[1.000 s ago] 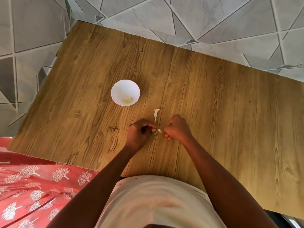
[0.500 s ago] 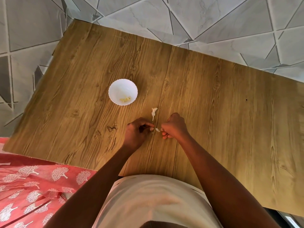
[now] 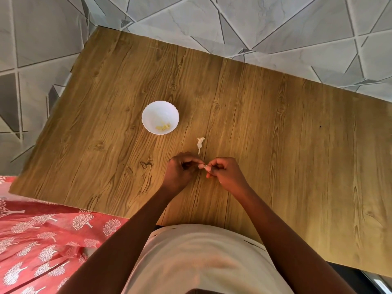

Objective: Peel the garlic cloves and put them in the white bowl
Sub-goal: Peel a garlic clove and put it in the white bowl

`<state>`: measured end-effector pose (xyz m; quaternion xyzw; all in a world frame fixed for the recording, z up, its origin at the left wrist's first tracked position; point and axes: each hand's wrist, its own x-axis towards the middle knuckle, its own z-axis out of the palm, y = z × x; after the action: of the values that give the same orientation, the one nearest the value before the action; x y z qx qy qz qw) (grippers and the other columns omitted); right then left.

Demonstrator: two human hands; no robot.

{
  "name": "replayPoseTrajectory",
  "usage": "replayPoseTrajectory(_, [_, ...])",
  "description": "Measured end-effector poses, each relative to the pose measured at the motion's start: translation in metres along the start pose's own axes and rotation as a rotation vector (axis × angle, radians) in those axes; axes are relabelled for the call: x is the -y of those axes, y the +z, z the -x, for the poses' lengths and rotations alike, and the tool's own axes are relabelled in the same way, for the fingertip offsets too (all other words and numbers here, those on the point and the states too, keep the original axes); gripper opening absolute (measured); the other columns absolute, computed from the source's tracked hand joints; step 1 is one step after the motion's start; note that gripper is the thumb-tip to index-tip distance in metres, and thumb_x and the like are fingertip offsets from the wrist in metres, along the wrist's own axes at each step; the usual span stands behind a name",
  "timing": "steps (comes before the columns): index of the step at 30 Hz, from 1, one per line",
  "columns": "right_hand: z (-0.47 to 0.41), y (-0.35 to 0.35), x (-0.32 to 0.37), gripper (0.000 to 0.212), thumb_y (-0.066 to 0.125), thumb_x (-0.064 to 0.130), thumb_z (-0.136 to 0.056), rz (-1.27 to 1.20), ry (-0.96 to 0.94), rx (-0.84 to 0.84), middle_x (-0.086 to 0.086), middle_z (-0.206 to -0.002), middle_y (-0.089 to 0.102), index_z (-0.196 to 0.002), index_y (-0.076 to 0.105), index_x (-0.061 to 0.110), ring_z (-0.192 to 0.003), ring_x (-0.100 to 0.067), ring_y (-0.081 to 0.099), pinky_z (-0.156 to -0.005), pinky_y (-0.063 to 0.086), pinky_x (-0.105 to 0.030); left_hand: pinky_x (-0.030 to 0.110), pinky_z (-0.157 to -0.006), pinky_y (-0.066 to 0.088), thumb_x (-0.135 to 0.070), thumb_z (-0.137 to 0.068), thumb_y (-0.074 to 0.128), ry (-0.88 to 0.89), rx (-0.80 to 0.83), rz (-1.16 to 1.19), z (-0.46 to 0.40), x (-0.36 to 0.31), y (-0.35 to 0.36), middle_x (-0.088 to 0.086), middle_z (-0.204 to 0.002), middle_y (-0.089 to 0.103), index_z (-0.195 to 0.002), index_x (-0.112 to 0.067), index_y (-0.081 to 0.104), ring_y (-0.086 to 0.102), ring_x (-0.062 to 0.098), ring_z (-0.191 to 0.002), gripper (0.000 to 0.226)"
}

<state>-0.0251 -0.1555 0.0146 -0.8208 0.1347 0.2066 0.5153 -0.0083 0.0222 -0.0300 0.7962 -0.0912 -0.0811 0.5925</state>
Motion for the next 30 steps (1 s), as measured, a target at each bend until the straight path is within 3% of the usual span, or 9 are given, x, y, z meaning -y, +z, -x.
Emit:
replayPoseTrajectory(4, [-0.002, 0.005, 0.006, 0.013, 0.067, 0.011, -0.095, -0.014, 0.012, -0.019, -0.001, -0.071, 0.073, -0.084, 0.073, 0.015, -0.072, -0.018, 0.072, -0.074, 0.057, -0.033, 0.043, -0.083, 0.058, 0.005, -0.088, 0.073, -0.010, 0.026, 0.095, 0.000, -0.003, -0.003, 0.007, -0.092, 0.075, -0.096, -0.002, 0.077, 0.071, 0.024, -0.089, 0.012])
replayPoseTrajectory(9, [-0.004, 0.010, 0.010, 0.011, 0.068, 0.013, -0.095, -0.031, 0.008, -0.014, 0.000, -0.070, 0.072, -0.087, 0.074, 0.009, -0.067, -0.006, 0.069, -0.070, 0.054, -0.025, 0.037, -0.080, 0.057, 0.002, -0.088, 0.074, -0.018, -0.002, 0.131, -0.001, -0.008, -0.009, 0.011, -0.089, 0.074, -0.094, 0.001, 0.076, 0.070, 0.028, -0.086, 0.006])
replayPoseTrajectory(13, [-0.003, 0.016, 0.009, 0.008, 0.068, 0.012, -0.095, -0.065, -0.046, -0.095, 0.000, -0.074, 0.073, -0.089, 0.073, 0.011, -0.073, -0.010, 0.071, -0.075, 0.056, -0.029, 0.023, -0.072, 0.050, 0.000, -0.090, 0.073, -0.065, -0.087, 0.053, -0.002, -0.012, -0.001, 0.003, -0.084, 0.071, -0.090, -0.003, 0.076, 0.066, 0.011, -0.078, 0.005])
replayPoseTrajectory(16, [0.000, 0.021, 0.009, 0.010, 0.067, 0.012, -0.096, -0.051, -0.079, -0.137, 0.003, -0.075, 0.072, -0.088, 0.071, 0.016, -0.072, -0.004, 0.068, -0.068, 0.051, -0.020, 0.016, -0.071, 0.049, -0.002, -0.092, 0.072, -0.161, -0.206, 0.027, 0.002, -0.020, 0.008, -0.007, -0.082, 0.072, -0.089, -0.008, 0.078, 0.067, 0.002, -0.077, 0.009])
replayPoseTrajectory(20, [0.000, 0.023, 0.017, 0.014, 0.071, 0.019, -0.094, -0.069, -0.075, -0.154, 0.004, -0.069, 0.070, -0.081, 0.071, 0.018, -0.064, -0.001, 0.062, -0.061, 0.045, -0.013, 0.028, -0.072, 0.053, -0.004, -0.098, 0.063, -0.231, -0.159, 0.081, 0.007, -0.022, 0.013, -0.004, -0.078, 0.074, -0.090, -0.011, 0.077, 0.069, 0.012, -0.076, 0.018])
replayPoseTrajectory(23, [-0.004, 0.024, 0.020, 0.016, 0.067, 0.014, -0.095, -0.123, -0.014, -0.134, 0.002, -0.067, 0.069, -0.080, 0.072, 0.016, -0.064, -0.001, 0.064, -0.066, 0.047, -0.018, 0.029, -0.074, 0.056, -0.001, -0.099, 0.060, -0.240, -0.173, 0.206, 0.013, -0.025, 0.013, 0.005, -0.083, 0.074, -0.096, -0.005, 0.074, 0.070, 0.018, -0.079, 0.015])
replayPoseTrajectory(26, [-0.006, 0.024, 0.019, 0.017, 0.065, 0.009, -0.096, -0.161, 0.020, -0.128, 0.000, -0.067, 0.069, -0.081, 0.072, 0.014, -0.062, 0.001, 0.065, -0.063, 0.047, -0.014, 0.032, -0.076, 0.060, 0.003, -0.097, 0.062, -0.232, -0.196, 0.313, 0.015, -0.027, 0.009, 0.013, -0.093, 0.075, -0.106, 0.001, 0.072, 0.073, 0.024, -0.084, 0.014])
replayPoseTrajectory(30, [-0.006, 0.022, 0.014, 0.017, 0.068, 0.010, -0.094, -0.104, -0.021, -0.097, 0.003, -0.066, 0.069, -0.079, 0.071, 0.015, -0.062, -0.001, 0.065, -0.064, 0.049, -0.015, 0.035, -0.077, 0.061, 0.003, -0.094, 0.066, -0.245, -0.189, 0.306, 0.015, -0.024, 0.004, 0.012, -0.089, 0.077, -0.098, 0.002, 0.074, 0.074, 0.029, -0.082, 0.008])
